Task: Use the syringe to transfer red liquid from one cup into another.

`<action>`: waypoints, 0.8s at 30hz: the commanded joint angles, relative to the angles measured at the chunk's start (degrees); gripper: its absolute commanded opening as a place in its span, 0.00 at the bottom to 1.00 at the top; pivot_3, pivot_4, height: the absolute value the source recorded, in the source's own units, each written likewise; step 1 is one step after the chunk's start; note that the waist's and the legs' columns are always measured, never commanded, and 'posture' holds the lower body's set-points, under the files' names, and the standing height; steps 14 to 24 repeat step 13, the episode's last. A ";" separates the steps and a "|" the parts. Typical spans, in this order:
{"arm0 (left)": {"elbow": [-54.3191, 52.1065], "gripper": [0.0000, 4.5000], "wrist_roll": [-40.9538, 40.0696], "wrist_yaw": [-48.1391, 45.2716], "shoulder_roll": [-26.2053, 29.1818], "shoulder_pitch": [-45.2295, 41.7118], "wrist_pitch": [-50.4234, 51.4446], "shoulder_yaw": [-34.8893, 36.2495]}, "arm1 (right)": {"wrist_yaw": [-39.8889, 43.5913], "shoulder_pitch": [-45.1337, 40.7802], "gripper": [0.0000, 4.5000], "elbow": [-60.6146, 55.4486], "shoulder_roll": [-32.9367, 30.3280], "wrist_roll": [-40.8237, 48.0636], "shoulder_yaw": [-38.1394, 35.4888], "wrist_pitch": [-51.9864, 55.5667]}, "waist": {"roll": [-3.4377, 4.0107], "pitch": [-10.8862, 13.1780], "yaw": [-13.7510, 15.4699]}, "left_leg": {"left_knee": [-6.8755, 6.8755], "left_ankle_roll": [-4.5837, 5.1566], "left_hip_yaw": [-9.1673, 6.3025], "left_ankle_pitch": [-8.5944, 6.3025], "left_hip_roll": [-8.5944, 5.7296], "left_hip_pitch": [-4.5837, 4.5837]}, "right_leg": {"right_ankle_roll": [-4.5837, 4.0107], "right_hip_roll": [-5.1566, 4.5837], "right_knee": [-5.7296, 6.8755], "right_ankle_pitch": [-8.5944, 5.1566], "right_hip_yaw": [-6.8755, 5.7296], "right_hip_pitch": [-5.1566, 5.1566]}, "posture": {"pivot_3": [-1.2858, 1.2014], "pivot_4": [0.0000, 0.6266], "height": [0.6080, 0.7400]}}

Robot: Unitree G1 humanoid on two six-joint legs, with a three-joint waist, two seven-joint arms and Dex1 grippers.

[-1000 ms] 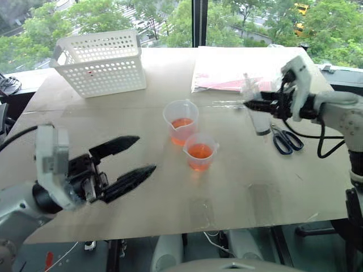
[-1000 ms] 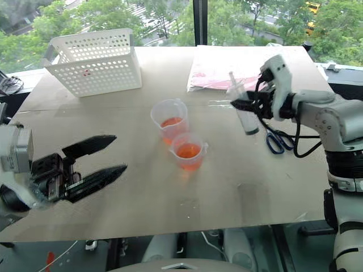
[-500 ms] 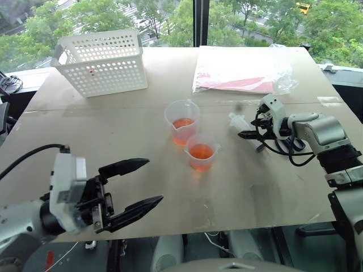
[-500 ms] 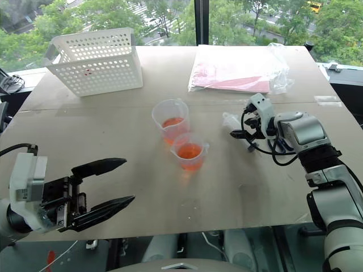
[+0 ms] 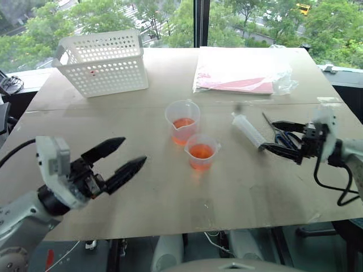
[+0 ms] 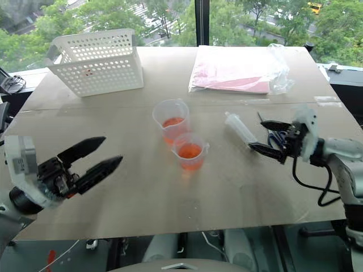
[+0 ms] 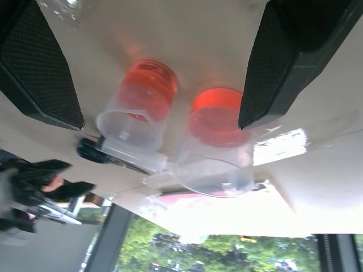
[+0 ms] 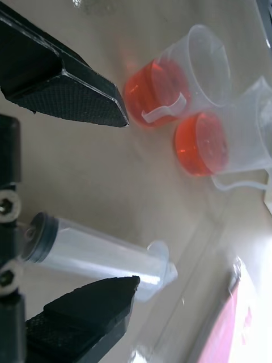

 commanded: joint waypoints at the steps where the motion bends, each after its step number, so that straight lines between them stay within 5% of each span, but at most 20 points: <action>1: 4.09 0.98 3.17 5.96 -2.16 0.23 -0.26 0.50 | 1.68 11.14 1.00 -4.32 -0.20 0.89 -7.82 -4.96 | -0.04 -0.02 0.33 | -0.02 0.00 -0.03 0.00 0.00 0.19 | 0.09 0.00 0.00 -0.07 -0.03 0.20 | 0.52 0.24 1.00; 9: 10.47 0.98 11.32 12.62 -8.21 -0.08 -4.12 0.67 | -5.17 26.73 1.00 -9.12 4.81 -0.36 -15.69 -9.88 | -0.07 -0.13 0.06 | -0.13 -0.02 0.08 -0.02 0.08 0.76 | 0.10 -0.02 -0.05 -0.14 0.10 0.61 | 0.52 0.24 1.00; 13: 13.33 0.98 14.74 15.57 -11.43 -2.54 -6.48 0.07 | -14.05 27.13 1.00 -12.56 10.18 -2.27 -15.10 -10.34 | -0.09 -0.15 0.06 | -0.13 -0.03 0.06 -0.03 0.11 0.76 | 0.09 -0.02 -0.05 -0.14 0.09 0.59 | 0.52 0.24 1.00; 24: 13.33 0.98 14.74 15.57 -11.43 -2.54 -6.48 0.07 | -14.05 27.13 1.00 -12.56 10.18 -2.27 -15.10 -10.34 | -0.09 -0.15 0.06 | -0.13 -0.03 0.06 -0.03 0.11 0.76 | 0.09 -0.02 -0.05 -0.14 0.09 0.59 | 0.52 0.24 1.00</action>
